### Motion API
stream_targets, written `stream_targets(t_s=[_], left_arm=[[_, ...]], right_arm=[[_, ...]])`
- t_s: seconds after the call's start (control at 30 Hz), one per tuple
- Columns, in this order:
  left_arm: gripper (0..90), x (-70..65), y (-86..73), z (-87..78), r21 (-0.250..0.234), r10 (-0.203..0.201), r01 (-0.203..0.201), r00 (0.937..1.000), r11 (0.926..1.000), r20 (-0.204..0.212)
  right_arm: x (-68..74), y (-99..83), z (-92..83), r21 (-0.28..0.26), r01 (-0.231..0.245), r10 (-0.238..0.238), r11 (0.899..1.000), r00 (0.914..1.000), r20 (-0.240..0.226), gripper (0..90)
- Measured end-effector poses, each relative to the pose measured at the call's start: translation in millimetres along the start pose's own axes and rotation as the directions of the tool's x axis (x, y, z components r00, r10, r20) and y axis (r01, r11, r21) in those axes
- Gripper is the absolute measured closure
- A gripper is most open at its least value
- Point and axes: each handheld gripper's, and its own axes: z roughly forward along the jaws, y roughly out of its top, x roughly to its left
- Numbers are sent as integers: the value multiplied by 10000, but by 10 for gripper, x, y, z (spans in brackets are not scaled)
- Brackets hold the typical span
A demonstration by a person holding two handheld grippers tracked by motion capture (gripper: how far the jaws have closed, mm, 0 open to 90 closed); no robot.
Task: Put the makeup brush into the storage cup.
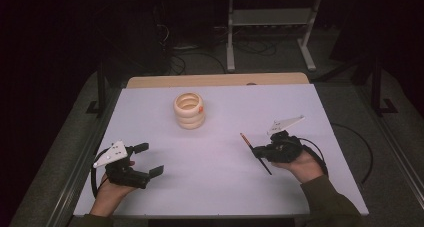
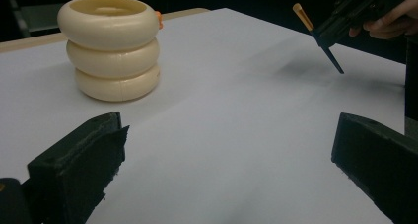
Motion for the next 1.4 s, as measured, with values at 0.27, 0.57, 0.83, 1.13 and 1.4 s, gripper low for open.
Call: stream_targets(t_s=[0.27, 0.57, 0.83, 1.13, 1.4], left_arm=[[0, -6, 35, 28, -112, 80, -78, 9998, 9999, 174], [0, -37, 123, 98, -140, 198, -192, 9990, 9997, 408], [0, -84, 208, 196, -226, 216, -199, 9967, 9995, 777], [0, -146, 285, 290, -331, 357, -322, 9931, 9989, 1113], [0, -203, 346, 389, -455, 457, -396, 9887, 9982, 1431]], right_arm=[[-6, -10, -23, -1116, 294, -322, 9933, 9992, -227, 827], [16, -6, -44, -1940, 266, -376, 9806, 9979, -532, 827], [52, 8, -53, -2465, 307, -486, 9687, 9966, -668, 827], [94, 33, 1, -2725, 460, -689, 9610, 9948, -753, 827], [152, 37, 56, -2951, 483, -797, 9543, 9923, -951, 828]])
